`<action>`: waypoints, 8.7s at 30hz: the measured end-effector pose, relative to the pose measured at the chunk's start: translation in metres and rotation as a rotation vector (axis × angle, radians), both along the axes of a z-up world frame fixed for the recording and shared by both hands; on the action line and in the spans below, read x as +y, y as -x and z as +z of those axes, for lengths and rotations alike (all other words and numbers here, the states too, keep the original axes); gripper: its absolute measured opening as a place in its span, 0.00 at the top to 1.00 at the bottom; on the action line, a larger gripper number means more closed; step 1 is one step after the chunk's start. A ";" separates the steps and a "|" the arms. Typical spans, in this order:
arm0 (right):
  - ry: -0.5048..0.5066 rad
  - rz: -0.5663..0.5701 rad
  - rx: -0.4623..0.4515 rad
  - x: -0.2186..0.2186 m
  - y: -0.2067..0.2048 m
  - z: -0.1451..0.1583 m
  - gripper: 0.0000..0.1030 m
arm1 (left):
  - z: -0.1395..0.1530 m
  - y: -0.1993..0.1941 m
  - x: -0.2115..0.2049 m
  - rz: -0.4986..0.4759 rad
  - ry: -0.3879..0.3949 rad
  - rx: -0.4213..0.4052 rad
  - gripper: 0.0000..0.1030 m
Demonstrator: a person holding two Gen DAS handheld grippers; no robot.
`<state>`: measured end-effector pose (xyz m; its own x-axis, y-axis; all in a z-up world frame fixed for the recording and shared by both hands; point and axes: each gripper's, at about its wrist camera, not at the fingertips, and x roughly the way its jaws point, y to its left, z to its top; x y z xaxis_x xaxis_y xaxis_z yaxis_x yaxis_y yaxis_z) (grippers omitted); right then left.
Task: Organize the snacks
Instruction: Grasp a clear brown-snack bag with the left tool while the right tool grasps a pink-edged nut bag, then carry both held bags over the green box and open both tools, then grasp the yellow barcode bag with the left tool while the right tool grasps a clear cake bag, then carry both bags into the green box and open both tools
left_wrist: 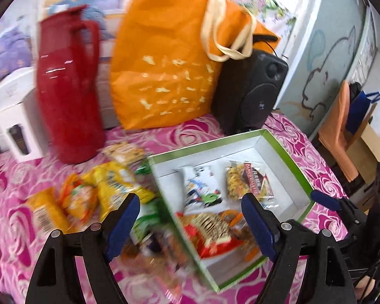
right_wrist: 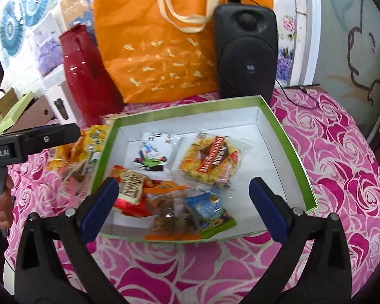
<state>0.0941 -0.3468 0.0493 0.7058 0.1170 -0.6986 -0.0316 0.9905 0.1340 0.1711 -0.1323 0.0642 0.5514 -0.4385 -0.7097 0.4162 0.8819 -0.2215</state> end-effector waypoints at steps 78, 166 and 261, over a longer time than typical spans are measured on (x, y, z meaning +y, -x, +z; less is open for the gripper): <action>0.030 0.437 0.198 0.154 0.044 -0.062 0.47 | -0.126 0.031 0.092 -0.015 0.001 0.231 0.74; 0.043 -0.038 -0.014 -0.019 0.012 -0.026 0.12 | -0.040 -0.004 -0.077 -0.162 0.017 0.131 0.23; -0.041 0.325 -0.111 0.154 0.001 0.013 0.43 | -0.009 0.020 0.132 0.076 0.128 0.038 0.59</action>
<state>0.0932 -0.1930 0.0625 0.6987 0.3747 -0.6095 -0.3612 0.9201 0.1516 0.1514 -0.0005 0.0553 0.5606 -0.4849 -0.6713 0.3386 0.8740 -0.3486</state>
